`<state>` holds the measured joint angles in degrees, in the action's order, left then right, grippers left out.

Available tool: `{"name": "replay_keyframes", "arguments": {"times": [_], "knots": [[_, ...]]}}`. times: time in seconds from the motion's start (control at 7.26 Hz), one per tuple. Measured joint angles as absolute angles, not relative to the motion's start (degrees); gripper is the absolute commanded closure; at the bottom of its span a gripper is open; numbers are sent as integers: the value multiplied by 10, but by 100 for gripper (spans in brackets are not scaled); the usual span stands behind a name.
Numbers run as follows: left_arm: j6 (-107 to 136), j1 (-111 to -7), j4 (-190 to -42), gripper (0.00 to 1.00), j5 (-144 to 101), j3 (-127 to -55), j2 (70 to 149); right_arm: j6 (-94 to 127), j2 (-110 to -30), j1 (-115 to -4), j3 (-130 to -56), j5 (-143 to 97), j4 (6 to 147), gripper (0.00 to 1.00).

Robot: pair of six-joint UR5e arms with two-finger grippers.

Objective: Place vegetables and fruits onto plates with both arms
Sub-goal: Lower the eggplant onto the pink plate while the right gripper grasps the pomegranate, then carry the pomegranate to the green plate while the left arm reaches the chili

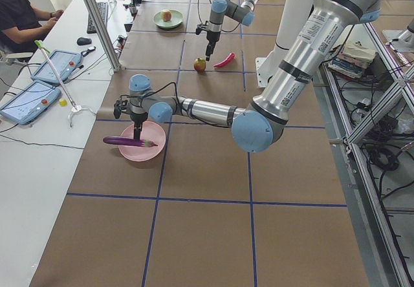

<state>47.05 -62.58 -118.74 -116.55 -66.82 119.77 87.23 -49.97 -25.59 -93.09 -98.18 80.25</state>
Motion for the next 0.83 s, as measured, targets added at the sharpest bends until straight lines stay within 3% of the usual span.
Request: {"name": "replay_keyframes", "arguments": {"times": [0.41, 0.55, 0.69, 0.83], "knots": [[478, -626, -1187, 0, -1165, -672, 1197, 871, -464, -256, -871, -944, 803, 0], [481, -626, -1186, 0, -1165, -674, 1196, 870, -458, -256, -856, -937, 803, 22], [487, -626, -1186, 0, -1165, -678, 1196, 869, -454, -256, -844, -934, 803, 72], [507, -623, -1186, 0, -1165, -683, 1197, 871, -452, -256, -839, -932, 803, 98]]}}
